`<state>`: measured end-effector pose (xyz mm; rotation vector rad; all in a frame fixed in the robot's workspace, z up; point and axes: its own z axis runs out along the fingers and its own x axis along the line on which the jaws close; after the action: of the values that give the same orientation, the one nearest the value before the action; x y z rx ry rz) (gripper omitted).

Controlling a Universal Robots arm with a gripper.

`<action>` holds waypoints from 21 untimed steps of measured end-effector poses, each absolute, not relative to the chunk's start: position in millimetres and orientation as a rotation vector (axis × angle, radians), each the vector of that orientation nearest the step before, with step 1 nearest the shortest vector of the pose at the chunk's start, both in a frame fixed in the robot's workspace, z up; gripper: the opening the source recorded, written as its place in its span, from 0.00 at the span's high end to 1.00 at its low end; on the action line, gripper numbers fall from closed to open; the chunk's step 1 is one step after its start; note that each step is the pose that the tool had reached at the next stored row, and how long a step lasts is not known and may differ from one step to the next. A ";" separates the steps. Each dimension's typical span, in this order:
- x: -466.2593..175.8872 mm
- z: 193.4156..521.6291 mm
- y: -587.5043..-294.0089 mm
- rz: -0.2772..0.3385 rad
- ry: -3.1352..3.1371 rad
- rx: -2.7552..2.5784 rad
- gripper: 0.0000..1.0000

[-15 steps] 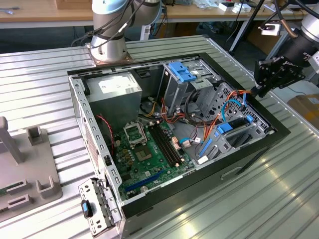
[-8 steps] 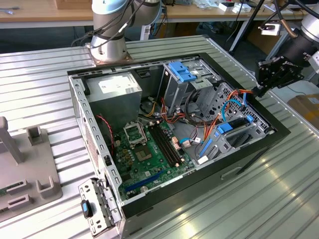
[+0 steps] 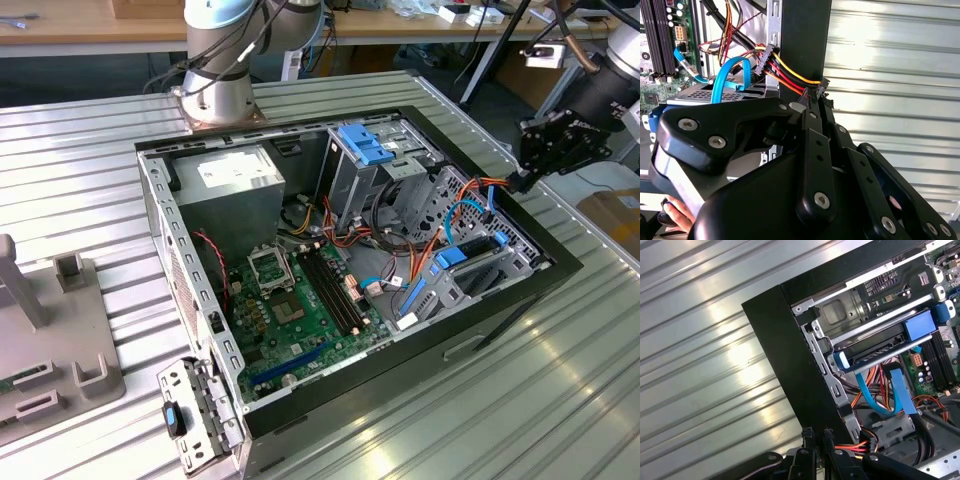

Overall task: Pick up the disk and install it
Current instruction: 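Insert the first disk wire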

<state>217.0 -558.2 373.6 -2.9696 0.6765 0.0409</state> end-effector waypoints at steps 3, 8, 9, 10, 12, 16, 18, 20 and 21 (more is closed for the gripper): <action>216.7 375.8 -558.2 0.038 0.676 -2.968 0.84; 216.6 376.6 -558.2 0.036 0.676 -2.967 0.84; 216.1 376.6 -558.4 0.036 0.676 -2.967 0.84; 212.9 376.7 -558.8 0.035 0.676 -2.967 0.84; 201.5 376.6 -559.9 0.028 0.675 -2.965 0.84; 182.4 376.6 -562.5 0.014 0.671 -2.952 0.84; 173.4 376.6 -563.6 0.006 0.669 -2.947 0.84; 167.6 376.6 -564.3 0.001 0.669 -2.945 0.84; 165.6 376.5 -564.7 -0.001 0.668 -2.945 0.84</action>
<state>165.6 -564.7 376.5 -2.9450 0.6684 -0.0010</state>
